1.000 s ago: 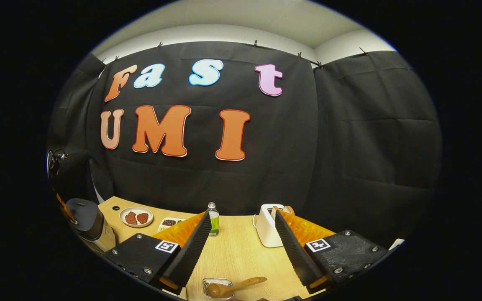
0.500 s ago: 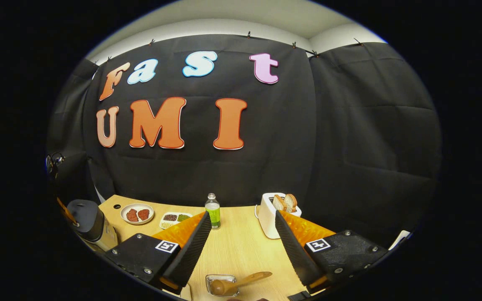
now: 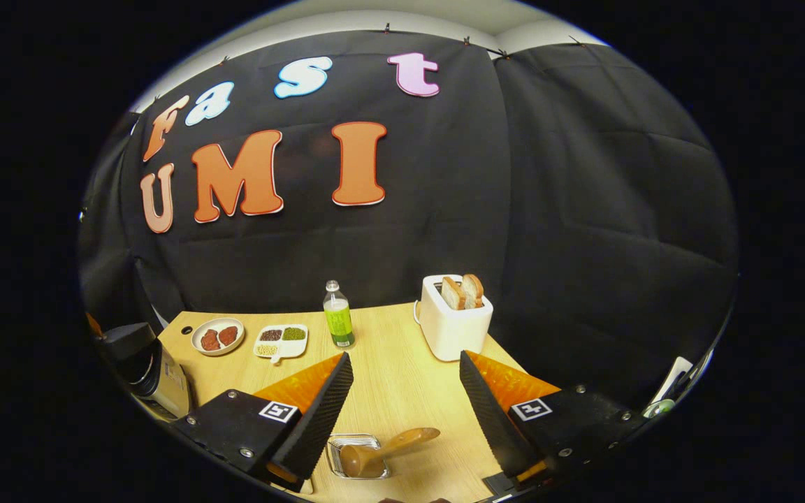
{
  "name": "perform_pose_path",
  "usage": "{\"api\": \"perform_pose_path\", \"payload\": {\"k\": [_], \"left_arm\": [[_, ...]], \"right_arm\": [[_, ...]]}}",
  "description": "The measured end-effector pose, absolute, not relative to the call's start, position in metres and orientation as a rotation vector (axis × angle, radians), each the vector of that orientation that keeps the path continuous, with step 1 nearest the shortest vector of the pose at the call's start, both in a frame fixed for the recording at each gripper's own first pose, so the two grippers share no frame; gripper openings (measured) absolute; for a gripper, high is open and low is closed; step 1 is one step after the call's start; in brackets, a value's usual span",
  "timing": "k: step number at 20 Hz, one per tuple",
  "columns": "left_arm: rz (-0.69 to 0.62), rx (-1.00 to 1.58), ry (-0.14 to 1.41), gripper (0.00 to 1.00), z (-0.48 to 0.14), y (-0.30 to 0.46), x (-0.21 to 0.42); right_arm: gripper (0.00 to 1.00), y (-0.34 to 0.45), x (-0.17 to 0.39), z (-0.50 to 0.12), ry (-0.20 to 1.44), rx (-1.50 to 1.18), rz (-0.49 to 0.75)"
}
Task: Close the left gripper, press the button to open the rice cooker; take a wooden spoon from the chopstick holder with the right hand, scoop a spoonful of rice and pour it into the rice cooker, then put the wooden spoon back into the chopstick holder.
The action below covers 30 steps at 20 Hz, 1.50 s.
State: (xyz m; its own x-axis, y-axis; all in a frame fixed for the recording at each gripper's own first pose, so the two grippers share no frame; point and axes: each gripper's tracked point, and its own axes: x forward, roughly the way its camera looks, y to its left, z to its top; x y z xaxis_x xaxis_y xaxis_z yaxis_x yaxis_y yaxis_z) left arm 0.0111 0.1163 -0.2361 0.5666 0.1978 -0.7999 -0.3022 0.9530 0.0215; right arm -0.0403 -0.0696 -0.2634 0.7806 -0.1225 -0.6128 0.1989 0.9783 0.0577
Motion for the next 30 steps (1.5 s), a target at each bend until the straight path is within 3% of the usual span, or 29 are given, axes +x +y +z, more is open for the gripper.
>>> {"api": "perform_pose_path", "payload": {"k": [4,6,10,12,18,19,26,28,30], "left_arm": [[0.366,0.003,0.666,0.02,-0.179,0.133,0.037],[0.398,0.042,0.572,0.06,-0.151,0.136,0.040],[0.377,0.098,0.428,0.02,-0.104,0.121,0.042],[0.342,0.108,0.355,0.29,-0.085,0.106,0.041],[0.313,0.126,0.273,0.77,-0.064,0.086,0.036],[0.312,0.128,0.273,0.77,-0.065,0.085,0.033],[0.319,0.128,0.289,0.78,-0.072,0.085,0.025],[0.321,0.124,0.299,0.78,-0.075,0.085,0.024],[0.322,0.129,0.298,0.79,-0.076,0.088,0.023]], "right_arm": [[0.95,-0.074,-0.049,-0.290,0.712,0.155,-0.164],[0.95,-0.071,-0.053,-0.306,0.754,0.174,-0.150],[0.98,-0.067,-0.063,-0.332,0.819,0.187,-0.130],[0.96,-0.066,-0.067,-0.346,0.850,0.193,-0.124],[0.94,-0.061,-0.080,-0.396,0.952,0.253,-0.154],[0.93,-0.057,-0.083,-0.405,0.969,0.289,-0.157],[0.69,-0.021,-0.103,-0.434,1.050,0.478,-0.145],[0.56,-0.013,-0.104,-0.432,1.052,0.531,-0.152],[0.35,-0.007,-0.103,-0.432,1.050,0.558,-0.158]]}}
